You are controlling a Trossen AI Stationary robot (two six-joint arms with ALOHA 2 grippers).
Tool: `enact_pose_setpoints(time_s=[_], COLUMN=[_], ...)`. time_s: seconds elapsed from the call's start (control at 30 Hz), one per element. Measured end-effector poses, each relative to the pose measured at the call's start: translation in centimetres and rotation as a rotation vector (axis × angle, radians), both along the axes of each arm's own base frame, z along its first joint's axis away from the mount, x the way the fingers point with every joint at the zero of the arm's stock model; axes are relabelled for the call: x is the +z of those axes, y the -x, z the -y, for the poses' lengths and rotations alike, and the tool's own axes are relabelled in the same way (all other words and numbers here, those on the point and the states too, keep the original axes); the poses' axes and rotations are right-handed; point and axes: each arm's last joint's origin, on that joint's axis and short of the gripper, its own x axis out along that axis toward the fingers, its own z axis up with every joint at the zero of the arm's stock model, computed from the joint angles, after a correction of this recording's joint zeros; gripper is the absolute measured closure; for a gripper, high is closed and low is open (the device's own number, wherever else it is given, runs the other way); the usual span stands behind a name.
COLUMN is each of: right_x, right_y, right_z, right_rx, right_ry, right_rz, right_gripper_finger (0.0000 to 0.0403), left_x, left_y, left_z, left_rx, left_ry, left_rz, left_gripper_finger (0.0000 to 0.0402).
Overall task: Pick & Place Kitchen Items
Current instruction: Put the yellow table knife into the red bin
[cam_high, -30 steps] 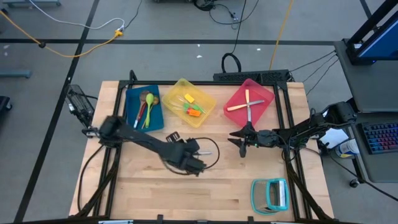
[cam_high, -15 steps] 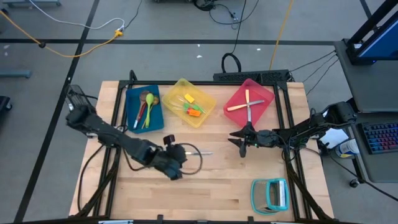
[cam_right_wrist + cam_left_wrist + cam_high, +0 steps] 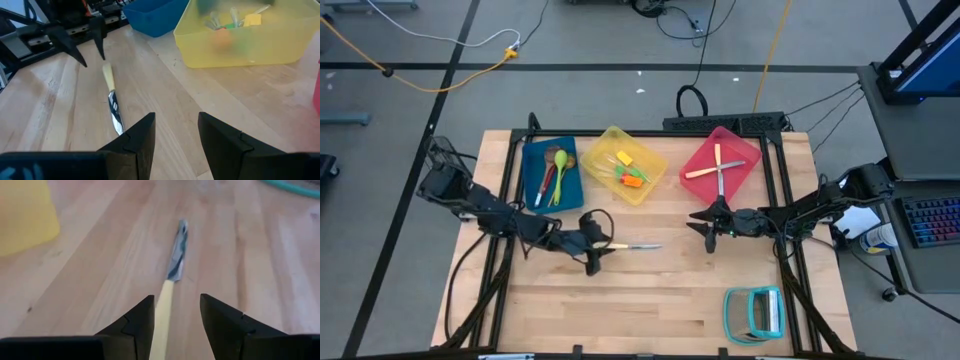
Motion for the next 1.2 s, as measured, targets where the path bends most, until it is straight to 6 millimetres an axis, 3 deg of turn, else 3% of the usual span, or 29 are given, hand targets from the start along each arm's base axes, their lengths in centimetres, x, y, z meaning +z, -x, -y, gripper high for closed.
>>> enact_pose_setpoints(time_s=[0.23,0.8,1.2], right_x=[0.0,0.0,0.0], right_y=[0.0,0.0,0.0], right_z=[0.0,0.0,0.0], right_rx=[0.004,0.004,0.004], right_ry=[0.018,0.019,0.019], right_rz=[-0.004,-0.005,-0.005], right_gripper_finger=[0.0261,0.0261,0.0261], left_x=[-1.0,-5.8,-6.2], left_y=[1.0,0.8,1.3], left_z=[-0.3,0.6,1.3], left_rx=[-0.014,0.069,0.148], left_ry=[-0.017,-0.019,-0.026], left_rz=[-0.008,-0.114,-0.101], left_gripper_finger=[0.0240,0.0244,0.0324])
